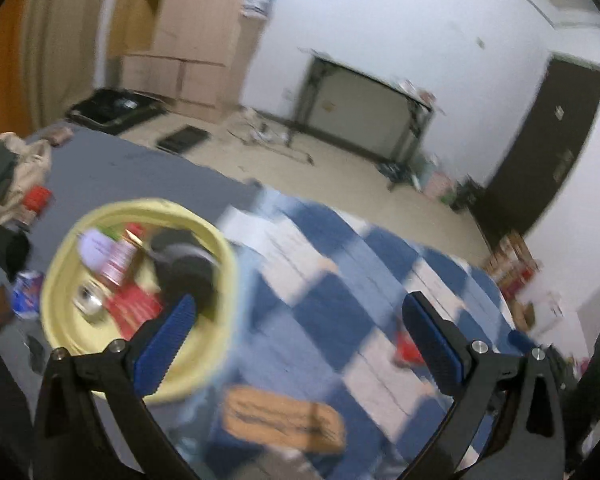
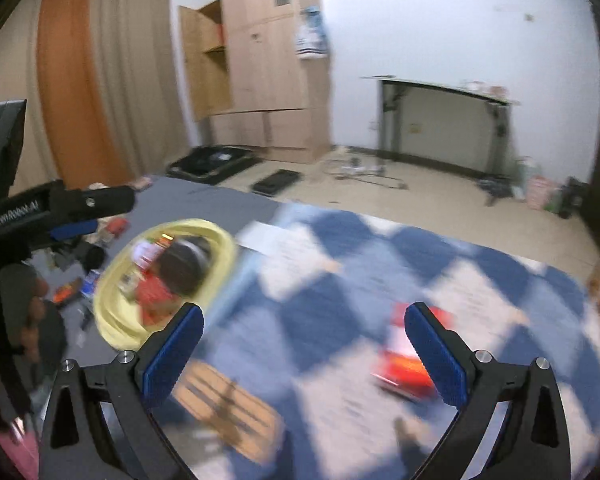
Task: Organize rigid objects
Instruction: 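Move both tools back over the last red packs on the rug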
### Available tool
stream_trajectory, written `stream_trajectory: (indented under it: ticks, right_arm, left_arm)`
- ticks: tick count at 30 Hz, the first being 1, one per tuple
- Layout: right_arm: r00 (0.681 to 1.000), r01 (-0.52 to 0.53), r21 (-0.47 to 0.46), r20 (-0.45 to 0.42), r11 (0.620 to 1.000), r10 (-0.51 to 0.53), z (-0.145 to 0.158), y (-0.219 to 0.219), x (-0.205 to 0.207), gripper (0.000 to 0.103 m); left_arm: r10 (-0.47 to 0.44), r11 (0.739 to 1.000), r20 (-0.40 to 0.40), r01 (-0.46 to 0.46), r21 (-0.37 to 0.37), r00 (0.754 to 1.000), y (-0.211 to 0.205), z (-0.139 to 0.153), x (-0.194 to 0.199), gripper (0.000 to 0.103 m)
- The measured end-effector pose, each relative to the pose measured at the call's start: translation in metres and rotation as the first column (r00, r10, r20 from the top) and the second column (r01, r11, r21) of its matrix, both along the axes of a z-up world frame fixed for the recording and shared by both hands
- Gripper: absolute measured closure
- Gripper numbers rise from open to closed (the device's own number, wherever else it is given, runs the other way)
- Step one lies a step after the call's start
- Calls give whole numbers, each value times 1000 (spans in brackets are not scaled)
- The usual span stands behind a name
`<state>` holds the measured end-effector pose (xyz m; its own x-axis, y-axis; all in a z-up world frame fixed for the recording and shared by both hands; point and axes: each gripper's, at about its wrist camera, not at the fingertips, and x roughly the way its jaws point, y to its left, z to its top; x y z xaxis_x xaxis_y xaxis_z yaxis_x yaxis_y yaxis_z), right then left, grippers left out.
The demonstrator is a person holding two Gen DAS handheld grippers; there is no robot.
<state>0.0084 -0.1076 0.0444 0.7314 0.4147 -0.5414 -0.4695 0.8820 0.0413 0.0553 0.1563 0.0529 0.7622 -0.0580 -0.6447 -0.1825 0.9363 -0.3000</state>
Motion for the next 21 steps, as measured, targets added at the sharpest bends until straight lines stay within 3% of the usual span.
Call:
stream_trajectory:
  ticks: [4,9,13,21]
  right_arm:
    - [997,75,-47,8,996,-74,-3,-75,-34,0]
    - [977,214,22,-10,976,-214,-30,-150,-78,0]
    - [956,280,56,-106,958,-273,-49,-159,-80,0]
    - [975,217,1,-43,976,-216,-51,-143,-61,0]
  left_arm:
    - [-58,997,3,58,-48,998,-48,-13,-19,0]
    - [-154,984,-60,159,84,986,-100,-37,-27,0]
    - [-148,985,-58,153,84,987,-107,-42,-31,0]
    - [-239,964,-87,247,95,967,-134,-48,-10,0]
